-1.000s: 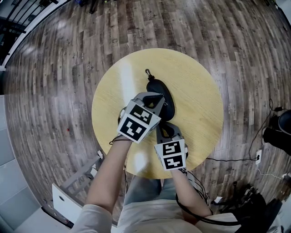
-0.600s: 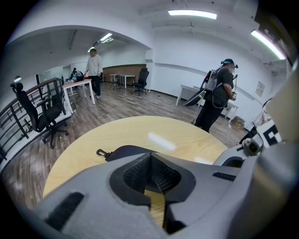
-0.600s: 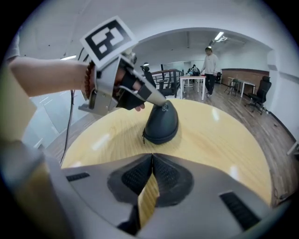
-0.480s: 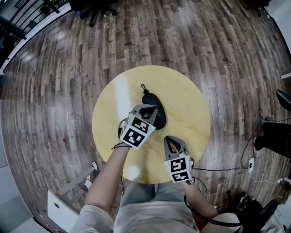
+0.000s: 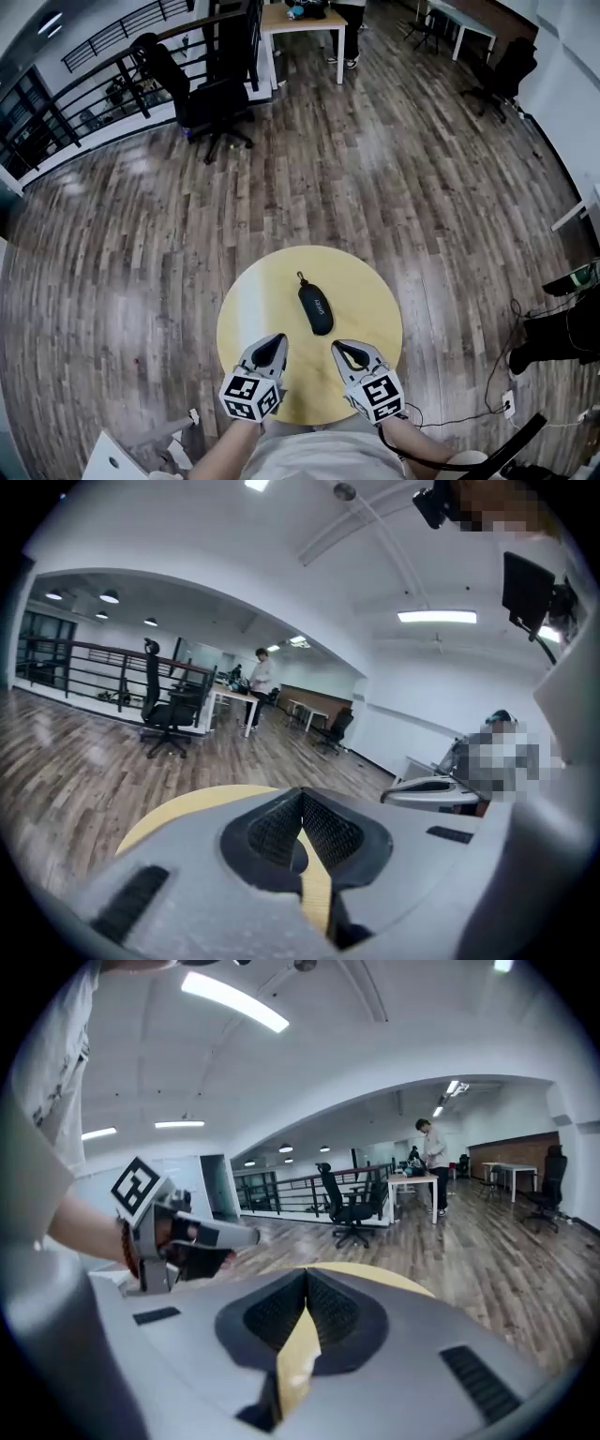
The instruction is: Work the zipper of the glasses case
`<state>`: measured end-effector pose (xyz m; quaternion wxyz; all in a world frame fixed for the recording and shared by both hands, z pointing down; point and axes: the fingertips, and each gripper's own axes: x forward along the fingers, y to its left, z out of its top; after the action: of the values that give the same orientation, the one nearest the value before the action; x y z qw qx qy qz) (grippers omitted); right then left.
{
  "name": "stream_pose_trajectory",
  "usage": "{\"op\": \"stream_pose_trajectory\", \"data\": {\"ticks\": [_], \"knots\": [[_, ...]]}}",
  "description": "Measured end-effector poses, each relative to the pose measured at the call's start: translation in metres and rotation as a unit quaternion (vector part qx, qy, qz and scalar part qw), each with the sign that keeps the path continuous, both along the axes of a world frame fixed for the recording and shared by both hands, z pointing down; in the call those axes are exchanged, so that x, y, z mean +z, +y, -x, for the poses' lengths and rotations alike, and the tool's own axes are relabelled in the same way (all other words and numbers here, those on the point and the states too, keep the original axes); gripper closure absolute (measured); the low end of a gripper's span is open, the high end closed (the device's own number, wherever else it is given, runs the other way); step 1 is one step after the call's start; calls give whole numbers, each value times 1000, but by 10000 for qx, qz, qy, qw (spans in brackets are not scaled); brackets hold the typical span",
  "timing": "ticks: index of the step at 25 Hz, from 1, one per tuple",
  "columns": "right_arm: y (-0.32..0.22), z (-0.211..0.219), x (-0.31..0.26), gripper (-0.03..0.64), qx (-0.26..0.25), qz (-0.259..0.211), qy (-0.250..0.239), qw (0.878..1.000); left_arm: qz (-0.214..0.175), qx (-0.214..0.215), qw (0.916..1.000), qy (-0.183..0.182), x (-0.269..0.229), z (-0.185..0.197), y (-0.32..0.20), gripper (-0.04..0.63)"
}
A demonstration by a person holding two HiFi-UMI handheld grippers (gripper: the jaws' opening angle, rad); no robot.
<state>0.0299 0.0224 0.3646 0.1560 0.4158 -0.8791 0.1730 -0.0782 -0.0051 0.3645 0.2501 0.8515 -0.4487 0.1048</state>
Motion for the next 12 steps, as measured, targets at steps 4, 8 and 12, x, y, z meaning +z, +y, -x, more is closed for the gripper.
{"op": "stream_pose_trajectory", "data": {"ticks": [4,8,12], "knots": [[0,31,-45,615,-52,-192,-521,9984,-257,-489,9984,77,-34,24,33,589],[0,49,-58,615,-92,-142,-749,9970,-620,-657,9959,-80,-54,34,43,589],[8,57,-61,615,-129,32,-930,9956,-677,-716,9951,-106,-62,41,44,589]]}}
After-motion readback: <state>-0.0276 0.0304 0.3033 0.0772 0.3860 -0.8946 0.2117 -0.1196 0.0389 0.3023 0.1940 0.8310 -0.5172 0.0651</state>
